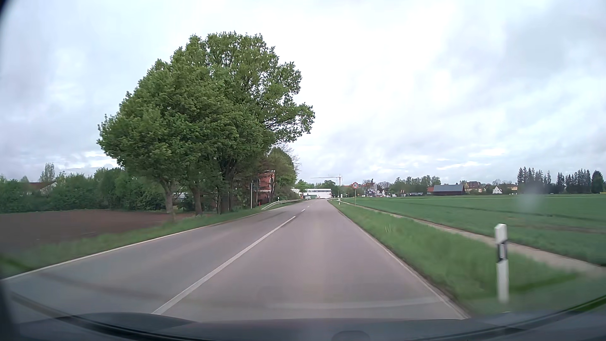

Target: Follow the waypoints while adhering to traffic rules and regulations

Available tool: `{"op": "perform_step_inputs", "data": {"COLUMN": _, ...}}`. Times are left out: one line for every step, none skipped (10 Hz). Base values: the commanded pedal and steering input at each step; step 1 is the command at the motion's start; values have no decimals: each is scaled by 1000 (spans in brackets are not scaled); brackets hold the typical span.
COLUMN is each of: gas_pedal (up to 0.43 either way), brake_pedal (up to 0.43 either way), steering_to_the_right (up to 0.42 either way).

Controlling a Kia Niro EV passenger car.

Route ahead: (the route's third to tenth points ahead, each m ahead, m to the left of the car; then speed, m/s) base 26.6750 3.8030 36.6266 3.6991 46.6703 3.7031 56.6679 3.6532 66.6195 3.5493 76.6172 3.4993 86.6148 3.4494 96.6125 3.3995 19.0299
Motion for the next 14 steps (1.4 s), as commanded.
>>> {"op": "perform_step_inputs", "data": {"gas_pedal": 157, "brake_pedal": 0, "steering_to_the_right": -3}}
{"op": "perform_step_inputs", "data": {"gas_pedal": 157, "brake_pedal": 0, "steering_to_the_right": -3}}
{"op": "perform_step_inputs", "data": {"gas_pedal": 157, "brake_pedal": 0, "steering_to_the_right": -3}}
{"op": "perform_step_inputs", "data": {"gas_pedal": 157, "brake_pedal": 0, "steering_to_the_right": -3}}
{"op": "perform_step_inputs", "data": {"gas_pedal": 157, "brake_pedal": 0, "steering_to_the_right": -3}}
{"op": "perform_step_inputs", "data": {"gas_pedal": 157, "brake_pedal": 0, "steering_to_the_right": -3}}
{"op": "perform_step_inputs", "data": {"gas_pedal": 157, "brake_pedal": 0, "steering_to_the_right": -3}}
{"op": "perform_step_inputs", "data": {"gas_pedal": 157, "brake_pedal": 0, "steering_to_the_right": -3}}
{"op": "perform_step_inputs", "data": {"gas_pedal": 157, "brake_pedal": 0, "steering_to_the_right": -3}}
{"op": "perform_step_inputs", "data": {"gas_pedal": 157, "brake_pedal": 0, "steering_to_the_right": -2}}
{"op": "perform_step_inputs", "data": {"gas_pedal": 157, "brake_pedal": 0, "steering_to_the_right": 0}}
{"op": "perform_step_inputs", "data": {"gas_pedal": 150, "brake_pedal": 0, "steering_to_the_right": 1}}
{"op": "perform_step_inputs", "data": {"gas_pedal": 150, "brake_pedal": 0, "steering_to_the_right": 4}}
{"op": "perform_step_inputs", "data": {"gas_pedal": 150, "brake_pedal": 0, "steering_to_the_right": 4}}
